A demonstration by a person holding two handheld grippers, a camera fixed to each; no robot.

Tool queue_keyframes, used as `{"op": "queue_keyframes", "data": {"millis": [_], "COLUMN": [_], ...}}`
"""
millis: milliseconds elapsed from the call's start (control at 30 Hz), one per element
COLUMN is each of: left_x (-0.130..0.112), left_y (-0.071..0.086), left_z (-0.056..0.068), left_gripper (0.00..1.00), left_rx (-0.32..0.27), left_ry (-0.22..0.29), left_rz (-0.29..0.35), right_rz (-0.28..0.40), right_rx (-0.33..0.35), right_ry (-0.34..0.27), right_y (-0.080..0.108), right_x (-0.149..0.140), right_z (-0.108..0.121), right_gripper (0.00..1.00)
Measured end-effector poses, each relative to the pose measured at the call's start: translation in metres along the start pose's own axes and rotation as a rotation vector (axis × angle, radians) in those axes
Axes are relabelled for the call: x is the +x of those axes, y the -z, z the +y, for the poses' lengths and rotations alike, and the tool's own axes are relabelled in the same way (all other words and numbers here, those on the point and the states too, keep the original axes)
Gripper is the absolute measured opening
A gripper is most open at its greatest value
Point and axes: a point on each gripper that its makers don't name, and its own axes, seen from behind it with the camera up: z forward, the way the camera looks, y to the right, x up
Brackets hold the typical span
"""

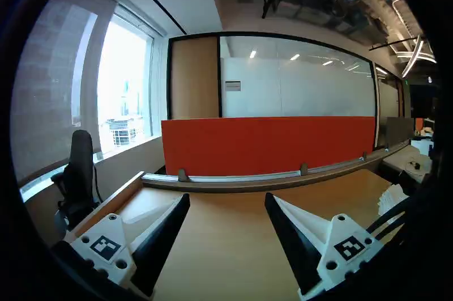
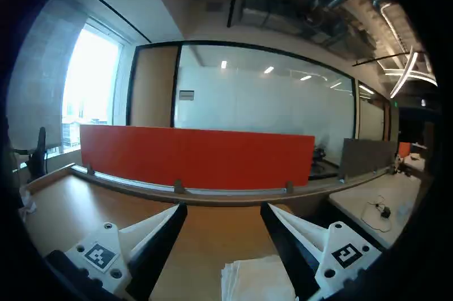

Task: Fold towel

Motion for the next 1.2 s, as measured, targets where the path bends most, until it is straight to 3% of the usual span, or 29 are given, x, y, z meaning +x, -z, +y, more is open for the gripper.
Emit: {"op": "queue_keyframes", "data": {"millis": [667, 967, 1200], "left_x": [0.021, 0.024, 0.013], "left_y": [-0.009, -0.011, -0.012], "left_z": [-0.011, -0.012, -0.015], "left_gripper": [0.99, 0.98, 0.98], "left_rx": [-0.020, -0.029, -0.018], "left_ry": [0.035, 0.039, 0.046], "left_rz": [0.064, 0.075, 0.091], "right_rz": [0.069, 0.060, 0.072], "right_rx": [0.072, 0.076, 0.088], "right_ry": [-0.050, -0.041, -0.067], "right_y": [0.004, 0.008, 0.016], "right_x": [0.039, 0.041, 0.053], "right_z": [-0.112, -0.125, -0.133], "right_gripper": [1.00, 1.00, 1.00]}}
